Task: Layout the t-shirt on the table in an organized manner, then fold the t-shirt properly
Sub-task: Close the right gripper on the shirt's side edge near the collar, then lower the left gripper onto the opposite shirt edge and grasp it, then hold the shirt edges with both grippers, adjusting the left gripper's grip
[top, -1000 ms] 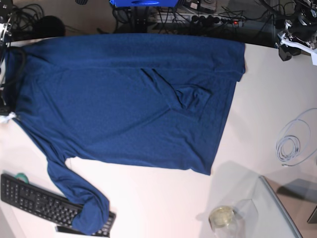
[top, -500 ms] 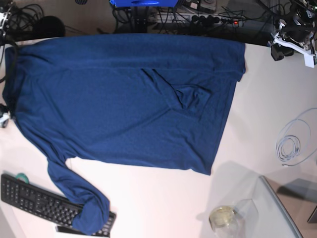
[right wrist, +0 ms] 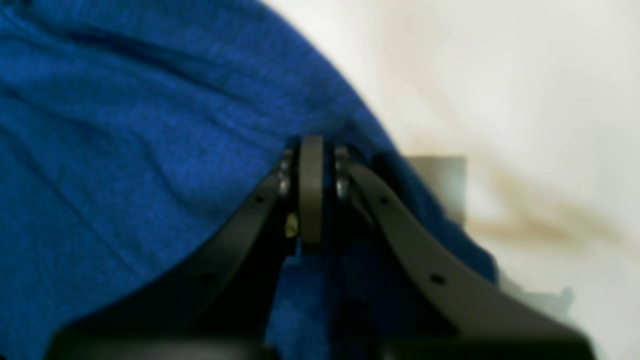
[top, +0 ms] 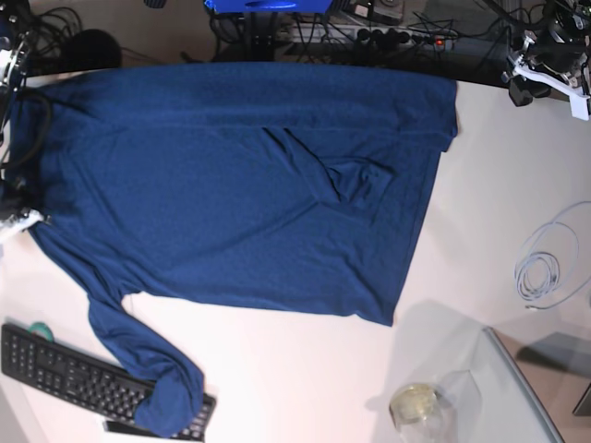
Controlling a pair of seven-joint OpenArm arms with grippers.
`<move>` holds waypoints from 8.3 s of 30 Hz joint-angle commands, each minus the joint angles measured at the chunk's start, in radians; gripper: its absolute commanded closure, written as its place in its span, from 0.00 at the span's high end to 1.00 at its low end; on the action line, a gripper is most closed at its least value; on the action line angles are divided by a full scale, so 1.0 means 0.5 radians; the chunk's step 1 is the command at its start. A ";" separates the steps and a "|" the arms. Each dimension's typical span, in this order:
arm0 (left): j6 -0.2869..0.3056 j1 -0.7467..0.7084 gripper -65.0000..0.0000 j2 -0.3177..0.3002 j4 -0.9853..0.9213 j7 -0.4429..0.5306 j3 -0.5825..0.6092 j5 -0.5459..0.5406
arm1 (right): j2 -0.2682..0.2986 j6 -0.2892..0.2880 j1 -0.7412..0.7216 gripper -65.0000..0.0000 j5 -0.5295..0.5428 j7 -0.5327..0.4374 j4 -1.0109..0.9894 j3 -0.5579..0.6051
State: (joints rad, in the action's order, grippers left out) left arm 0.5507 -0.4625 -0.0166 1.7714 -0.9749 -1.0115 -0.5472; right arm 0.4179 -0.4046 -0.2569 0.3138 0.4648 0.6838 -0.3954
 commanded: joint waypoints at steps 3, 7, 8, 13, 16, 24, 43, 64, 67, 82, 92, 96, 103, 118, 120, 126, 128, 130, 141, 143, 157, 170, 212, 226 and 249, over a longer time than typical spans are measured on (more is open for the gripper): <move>0.005 -0.009 0.39 -0.024 0.028 0.043 -0.013 -0.018 | 0.062 0.043 -0.049 0.03 0.018 -0.044 0.024 -0.018; 0.005 -0.009 0.39 -0.024 0.028 0.043 -0.013 -0.018 | 0.096 0.301 -0.049 0.03 0.018 -0.136 0.012 -0.012; 0.005 -0.009 0.39 -0.024 0.028 0.043 -0.013 -0.018 | 0.099 0.356 -0.046 0.03 0.018 -0.146 0.006 -0.015; 0.005 -0.006 0.39 -0.024 0.028 0.046 -0.013 -0.018 | 0.160 0.574 -0.123 0.03 0.028 -0.152 -0.154 -0.027; 0.005 -0.003 0.39 -0.024 0.028 0.046 -0.013 -0.018 | 0.163 0.623 -0.135 0.03 0.031 -0.152 -0.126 -0.027; 0.005 0.006 0.39 -0.024 0.025 0.046 -0.010 -0.018 | 0.099 0.203 0.021 0.03 0.018 -0.011 0.340 -0.006; 0.005 -0.009 0.39 -0.024 0.022 0.046 -0.010 -0.018 | 0.099 0.212 -0.129 0.03 0.015 0.054 -0.043 -0.006; 0.005 -0.046 0.39 -0.051 -0.043 0.046 0.002 -0.024 | 0.123 0.525 -0.175 0.03 0.031 -0.143 -0.261 -0.024; 0.005 -0.049 0.39 -0.042 0.098 0.039 0.005 -0.027 | 0.114 0.522 -0.089 0.03 0.031 -0.195 -0.034 -0.027; -0.007 0.580 0.15 -0.045 -0.077 0.147 1.159 0.755 | 0.034 0.513 0.034 0.52 0.015 -0.097 0.331 0.001; -0.007 0.890 0.00 0.056 -0.601 0.153 1.196 1.065 | 0.046 0.418 0.021 0.34 0.015 -0.075 0.340 0.323; -0.007 0.890 0.00 0.044 -0.604 0.153 1.196 1.068 | 0.046 0.415 -0.009 0.35 0.015 -0.075 0.322 0.329; -0.007 0.874 0.00 0.044 -0.608 0.153 1.196 1.068 | 0.046 0.412 -0.037 0.57 0.015 -0.075 0.273 0.332; -0.007 0.828 0.00 0.013 -0.755 0.325 1.199 1.075 | 0.046 0.415 -0.065 0.35 0.015 -0.130 0.073 0.317; -0.041 0.810 0.00 -0.014 -0.850 0.414 1.199 1.075 | 0.046 0.415 -0.065 0.35 0.015 -0.130 0.073 0.314; -0.148 0.755 0.00 -0.100 -0.991 0.555 1.199 1.053 | 0.080 0.415 -0.065 0.23 0.015 -0.133 0.073 0.314; -0.148 0.755 0.00 -0.113 -0.988 0.555 1.199 1.053 | 0.083 0.415 -0.068 0.15 0.015 -0.133 0.073 0.314; -0.148 0.755 0.00 -0.116 -0.982 0.555 1.199 1.053 | 0.086 0.415 -0.068 0.14 0.015 -0.133 0.073 0.314; -0.148 0.755 0.00 -0.113 -0.973 0.555 1.199 1.053 | 0.089 0.418 -0.071 0.00 0.015 -0.133 0.073 0.314; -0.148 0.752 0.00 -0.116 -0.973 0.555 1.199 1.053 | 0.089 0.418 -0.071 0.00 0.015 -0.133 0.079 0.314; -0.148 0.721 0.00 -0.146 -0.954 0.555 1.196 1.053 | 0.080 0.436 0.061 0.00 0.022 -0.087 0.383 0.307; -0.148 0.706 0.00 -0.131 -0.700 0.549 1.199 1.053 | 0.037 0.485 0.190 0.00 0.031 0.161 0.681 0.307; -0.139 0.568 0.00 -0.174 -0.423 0.549 0.987 1.050 | -0.245 0.482 -0.049 0.44 0.022 0.692 0.825 0.065; -0.139 0.518 0.00 -0.195 -0.473 0.549 0.846 1.050 | -0.196 0.479 -0.270 0.43 0.018 0.441 0.141 0.077; -0.139 0.518 0.00 -0.186 -0.522 0.549 0.855 1.050 | -0.257 0.289 -0.129 0.41 0.022 0.459 0.319 0.077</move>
State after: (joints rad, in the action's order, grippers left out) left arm 0.4793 -0.2085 -0.1001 1.4948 -0.7151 -0.5812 -0.0154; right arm 0.2779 -0.2474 -0.2989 0.3138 0.7029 0.8246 -0.3538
